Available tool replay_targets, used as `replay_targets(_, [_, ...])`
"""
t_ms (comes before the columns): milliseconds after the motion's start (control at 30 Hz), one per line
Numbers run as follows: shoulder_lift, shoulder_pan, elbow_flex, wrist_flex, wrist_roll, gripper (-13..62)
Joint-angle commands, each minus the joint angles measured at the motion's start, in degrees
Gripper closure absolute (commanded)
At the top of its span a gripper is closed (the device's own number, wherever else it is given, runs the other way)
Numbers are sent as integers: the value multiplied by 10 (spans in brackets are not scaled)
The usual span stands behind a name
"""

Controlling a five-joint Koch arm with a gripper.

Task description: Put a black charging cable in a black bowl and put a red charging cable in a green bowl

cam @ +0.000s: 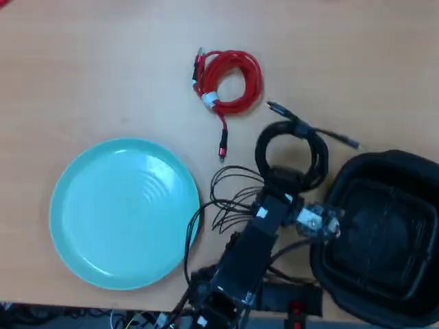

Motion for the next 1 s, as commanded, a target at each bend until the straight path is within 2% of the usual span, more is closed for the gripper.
replay_targets(0, [62,21,-421,-1,-6,557])
replay_targets(133, [62,1,-426,-38,-4,557])
replay_targets(400, [60,-127,-421,-195,3,557])
replay_targets(800, [62,-122,-404,-268,4,557])
replay_targets(967, [61,-131,-378,-392,5,556])
